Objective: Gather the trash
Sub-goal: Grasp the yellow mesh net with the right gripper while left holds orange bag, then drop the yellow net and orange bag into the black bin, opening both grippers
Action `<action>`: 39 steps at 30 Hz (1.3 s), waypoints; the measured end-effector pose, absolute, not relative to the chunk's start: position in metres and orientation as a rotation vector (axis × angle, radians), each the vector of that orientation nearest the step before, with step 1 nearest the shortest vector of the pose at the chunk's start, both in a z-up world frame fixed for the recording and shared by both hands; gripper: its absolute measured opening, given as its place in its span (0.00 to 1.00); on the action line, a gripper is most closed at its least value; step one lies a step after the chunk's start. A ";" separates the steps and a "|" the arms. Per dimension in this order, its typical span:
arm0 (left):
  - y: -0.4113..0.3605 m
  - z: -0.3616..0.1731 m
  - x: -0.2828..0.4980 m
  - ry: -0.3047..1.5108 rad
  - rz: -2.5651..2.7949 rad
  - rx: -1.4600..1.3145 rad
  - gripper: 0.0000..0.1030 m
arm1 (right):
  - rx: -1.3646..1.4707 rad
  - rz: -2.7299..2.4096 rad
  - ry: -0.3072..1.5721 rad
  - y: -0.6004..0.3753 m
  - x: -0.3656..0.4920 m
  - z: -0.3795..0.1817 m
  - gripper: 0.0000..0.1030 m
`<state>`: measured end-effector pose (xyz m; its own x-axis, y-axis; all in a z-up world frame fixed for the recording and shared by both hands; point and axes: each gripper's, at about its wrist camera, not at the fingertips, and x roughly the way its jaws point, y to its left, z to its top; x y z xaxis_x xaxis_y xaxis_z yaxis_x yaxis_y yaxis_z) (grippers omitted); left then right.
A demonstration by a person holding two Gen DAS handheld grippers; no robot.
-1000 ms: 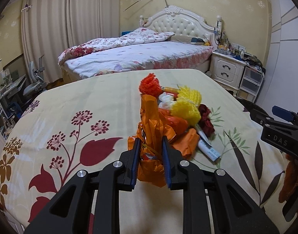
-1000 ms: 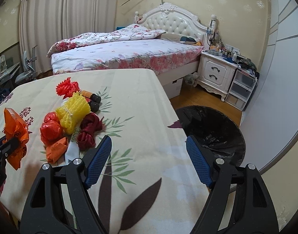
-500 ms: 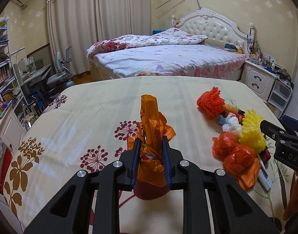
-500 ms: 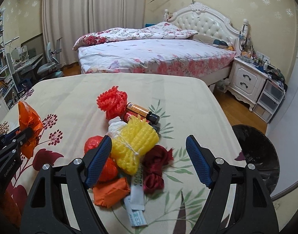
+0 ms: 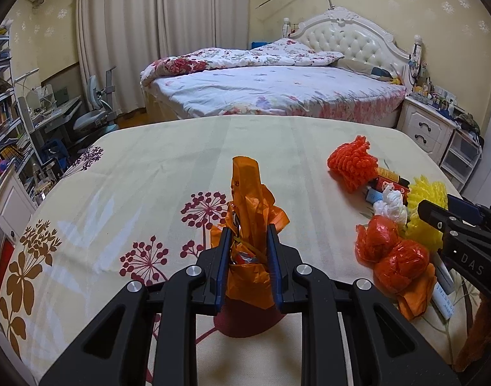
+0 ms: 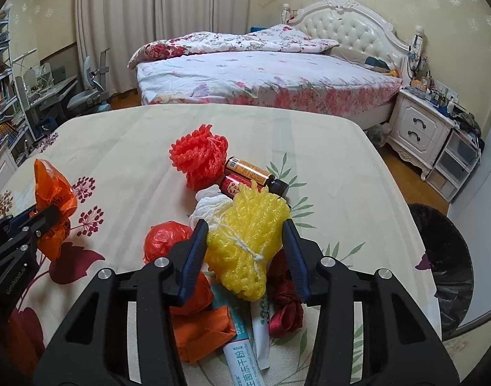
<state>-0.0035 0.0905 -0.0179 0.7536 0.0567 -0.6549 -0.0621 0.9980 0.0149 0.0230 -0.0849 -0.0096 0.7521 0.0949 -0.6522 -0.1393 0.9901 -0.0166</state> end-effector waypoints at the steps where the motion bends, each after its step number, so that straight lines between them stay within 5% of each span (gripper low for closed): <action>1: 0.088 -0.016 -0.004 0.710 0.059 -0.007 0.22 | -0.065 0.126 0.694 -0.088 0.021 -0.006 0.42; 15: -0.016 0.017 0.012 0.621 -0.189 0.038 0.22 | -0.020 -0.129 0.564 -0.232 0.006 0.041 0.42; 39: -0.218 -0.003 0.060 0.691 -0.528 0.206 0.22 | 0.092 -0.364 0.639 -0.375 0.023 -0.005 0.44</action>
<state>0.0602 -0.2176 -0.0031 0.6467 -0.3936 -0.6533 0.5269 0.8498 0.0096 0.0232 -0.3748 -0.0047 0.7420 -0.3034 -0.5978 0.3597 0.9327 -0.0268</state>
